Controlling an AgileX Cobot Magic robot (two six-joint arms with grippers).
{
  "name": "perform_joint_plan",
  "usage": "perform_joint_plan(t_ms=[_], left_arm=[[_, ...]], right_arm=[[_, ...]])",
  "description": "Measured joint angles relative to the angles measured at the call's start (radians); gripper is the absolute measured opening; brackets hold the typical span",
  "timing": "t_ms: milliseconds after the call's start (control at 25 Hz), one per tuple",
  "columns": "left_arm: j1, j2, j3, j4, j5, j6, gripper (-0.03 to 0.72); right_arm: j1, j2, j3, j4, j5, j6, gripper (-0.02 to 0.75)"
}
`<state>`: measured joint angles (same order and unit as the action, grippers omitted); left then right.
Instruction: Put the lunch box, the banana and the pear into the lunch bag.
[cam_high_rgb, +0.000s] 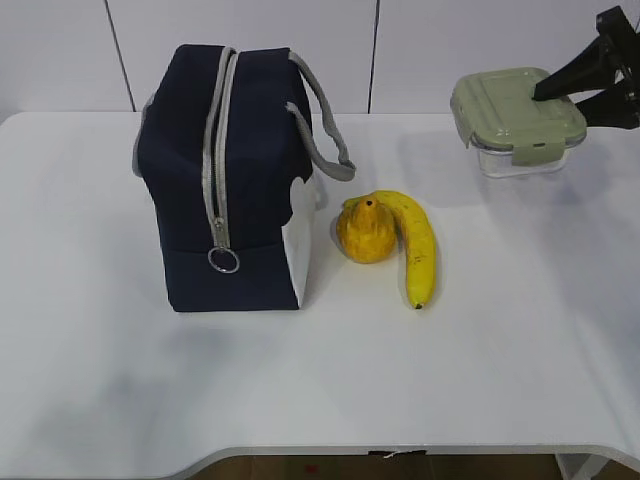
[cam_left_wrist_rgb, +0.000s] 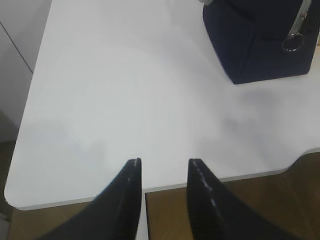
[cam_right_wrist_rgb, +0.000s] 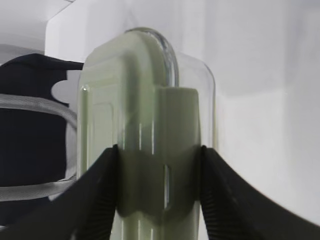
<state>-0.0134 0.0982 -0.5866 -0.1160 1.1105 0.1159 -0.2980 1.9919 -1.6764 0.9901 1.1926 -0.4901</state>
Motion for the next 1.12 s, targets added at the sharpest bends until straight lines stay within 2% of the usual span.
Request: perform_joint_plan(t_ms=[160,520,920,1120], left_arm=[[0.0,0.07,-0.065,-0.042,-0.004,0.0,0.238],[0.0,0.277,-0.186,-0.189,-0.012,0.0,0.239],[0.0,0.566,-0.188,-0.287,-0.081,0.038,0.241],[0.0,0.71,-0.188,-0.425,-0.123,0.126,0.251]], right_arm=[[0.029,-0.031,0.0,0.02,0.005,0.01,0.37],[0.07,-0.086,0.0,0.153,0.014,0.023,0.37],[0.142,-0.13,0.0,0.259,0.014,0.027,0.37],[0.209,-0.13,0.0,0.315,0.015,0.027,0.37]])
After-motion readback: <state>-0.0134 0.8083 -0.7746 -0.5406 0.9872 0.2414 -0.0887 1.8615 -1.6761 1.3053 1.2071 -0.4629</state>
